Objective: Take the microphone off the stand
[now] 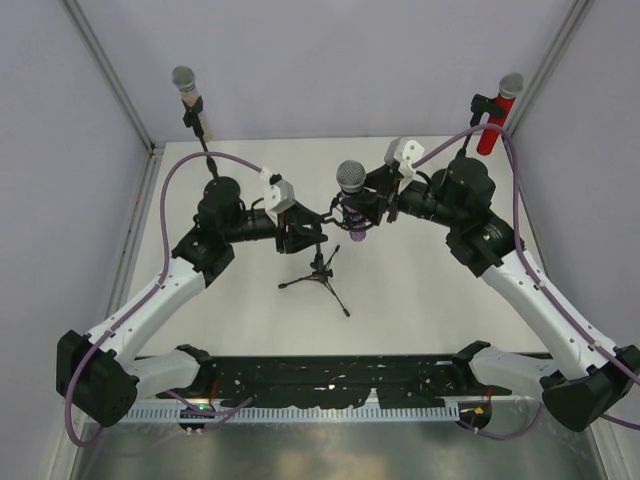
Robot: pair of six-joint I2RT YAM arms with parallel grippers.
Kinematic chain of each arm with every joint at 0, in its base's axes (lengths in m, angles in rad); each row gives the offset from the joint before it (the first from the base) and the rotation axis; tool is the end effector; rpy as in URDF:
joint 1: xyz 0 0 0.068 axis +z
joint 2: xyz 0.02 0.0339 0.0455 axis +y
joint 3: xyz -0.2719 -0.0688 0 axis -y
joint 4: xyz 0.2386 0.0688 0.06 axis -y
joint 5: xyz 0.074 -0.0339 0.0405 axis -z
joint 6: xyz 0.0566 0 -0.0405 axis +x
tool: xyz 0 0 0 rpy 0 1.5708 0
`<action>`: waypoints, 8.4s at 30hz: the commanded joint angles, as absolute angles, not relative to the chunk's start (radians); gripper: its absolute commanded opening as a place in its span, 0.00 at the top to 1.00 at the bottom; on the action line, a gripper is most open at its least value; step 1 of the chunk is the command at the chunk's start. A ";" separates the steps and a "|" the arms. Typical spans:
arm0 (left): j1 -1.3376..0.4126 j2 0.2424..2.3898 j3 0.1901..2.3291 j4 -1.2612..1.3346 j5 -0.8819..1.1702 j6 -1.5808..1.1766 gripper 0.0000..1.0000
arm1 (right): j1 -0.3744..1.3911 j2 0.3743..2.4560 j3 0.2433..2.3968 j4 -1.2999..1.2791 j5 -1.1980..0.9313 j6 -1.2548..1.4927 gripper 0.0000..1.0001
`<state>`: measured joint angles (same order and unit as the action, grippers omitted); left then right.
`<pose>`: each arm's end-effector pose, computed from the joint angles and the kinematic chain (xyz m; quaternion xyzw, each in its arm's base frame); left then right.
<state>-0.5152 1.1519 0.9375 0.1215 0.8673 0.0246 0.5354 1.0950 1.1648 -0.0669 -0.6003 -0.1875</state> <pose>0.2097 -0.1683 0.3595 0.4516 0.5710 -0.4497 0.5174 0.1987 0.1550 0.4320 -0.4344 0.5569 0.3227 0.6301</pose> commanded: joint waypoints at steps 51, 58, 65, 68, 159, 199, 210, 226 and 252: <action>-0.505 1.167 0.905 0.046 0.842 0.029 0.69 | 0.538 1.043 1.014 0.222 -0.520 -0.195 0.24; -0.503 1.166 0.904 0.048 0.845 0.026 0.69 | 0.537 1.055 1.003 0.221 -0.526 -0.209 0.20; -0.505 1.169 0.905 0.048 0.847 0.025 0.69 | 0.540 1.060 0.994 0.218 -0.522 -0.221 0.20; -0.505 1.167 0.905 0.049 0.845 0.025 0.69 | 0.538 1.060 0.993 0.219 -0.525 -0.221 0.25; -0.523 1.311 0.994 0.038 0.845 0.029 0.01 | 0.379 1.397 1.382 -0.146 -0.110 -0.408 0.91; -0.356 0.884 0.963 -0.236 0.784 0.210 1.00 | 0.528 2.149 1.830 -0.403 -0.044 -0.485 0.87; -0.328 0.828 0.911 -0.187 0.787 0.175 1.00 | 0.560 2.260 1.867 -0.443 -0.029 -0.482 0.75; -0.321 0.828 0.897 -0.158 0.801 0.143 1.00 | 0.563 2.272 1.873 -0.488 -0.040 -0.486 0.33; -0.321 0.890 0.859 -0.063 0.818 0.083 0.98 | 0.549 1.863 1.746 -0.523 -0.204 -0.538 0.01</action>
